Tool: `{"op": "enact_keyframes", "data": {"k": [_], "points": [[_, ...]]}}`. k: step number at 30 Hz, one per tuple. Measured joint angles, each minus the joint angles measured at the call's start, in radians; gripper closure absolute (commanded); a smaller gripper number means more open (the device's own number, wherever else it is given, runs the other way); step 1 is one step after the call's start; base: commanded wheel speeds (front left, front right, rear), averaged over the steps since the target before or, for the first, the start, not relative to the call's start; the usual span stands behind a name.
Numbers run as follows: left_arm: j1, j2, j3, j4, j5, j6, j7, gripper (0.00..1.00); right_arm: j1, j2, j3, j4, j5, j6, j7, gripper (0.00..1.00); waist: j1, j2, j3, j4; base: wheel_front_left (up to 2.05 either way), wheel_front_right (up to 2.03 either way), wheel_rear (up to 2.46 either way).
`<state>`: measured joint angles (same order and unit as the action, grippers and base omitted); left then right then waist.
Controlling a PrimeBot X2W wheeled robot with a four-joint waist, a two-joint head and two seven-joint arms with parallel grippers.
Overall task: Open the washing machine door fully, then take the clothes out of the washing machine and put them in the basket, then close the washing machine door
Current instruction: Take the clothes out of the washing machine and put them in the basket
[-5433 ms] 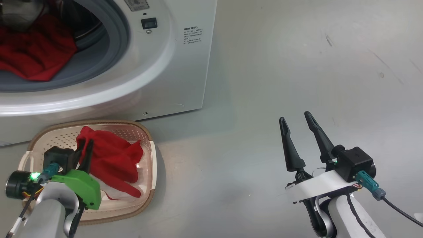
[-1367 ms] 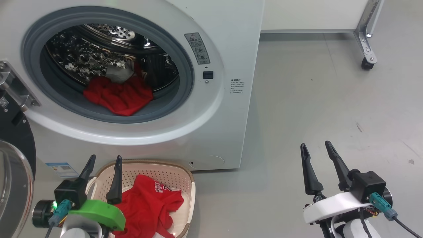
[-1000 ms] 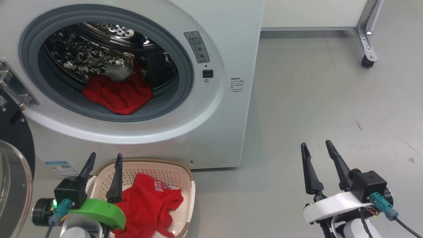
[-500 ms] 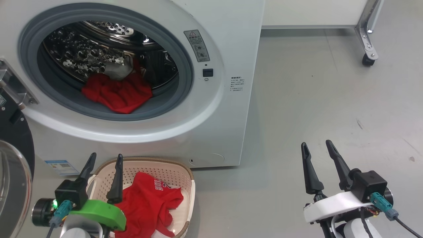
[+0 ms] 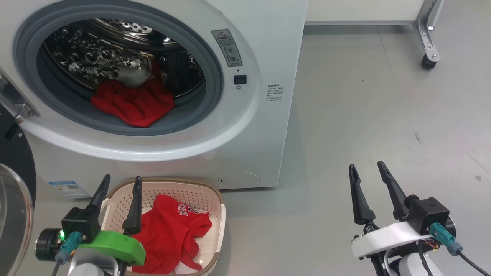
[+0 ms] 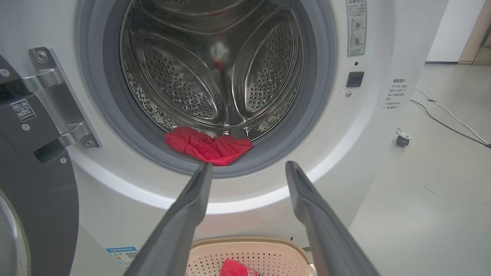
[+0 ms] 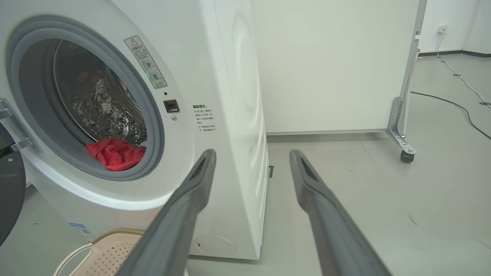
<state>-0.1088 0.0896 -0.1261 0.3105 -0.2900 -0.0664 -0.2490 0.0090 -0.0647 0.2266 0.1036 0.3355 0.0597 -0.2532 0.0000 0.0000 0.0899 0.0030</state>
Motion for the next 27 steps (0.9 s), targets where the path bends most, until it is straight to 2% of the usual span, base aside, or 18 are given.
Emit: {"op": "enact_keyframes", "data": {"k": [15,27], "points": [[-0.017,0.030,0.021,-0.037,0.000,0.001,0.018,0.00,-0.007,0.001,0.032,-0.022,-0.004,0.000,0.001,0.00,0.0000,0.0000,0.094,-0.017,0.00,0.00,0.00],[-0.224,0.102,0.052,-0.052,0.003,0.001,0.135,0.00,-0.082,0.004,0.082,-0.041,-0.023,0.001,0.001,0.00,0.0000,0.0000,0.222,-0.063,0.00,0.00,0.00]]}}
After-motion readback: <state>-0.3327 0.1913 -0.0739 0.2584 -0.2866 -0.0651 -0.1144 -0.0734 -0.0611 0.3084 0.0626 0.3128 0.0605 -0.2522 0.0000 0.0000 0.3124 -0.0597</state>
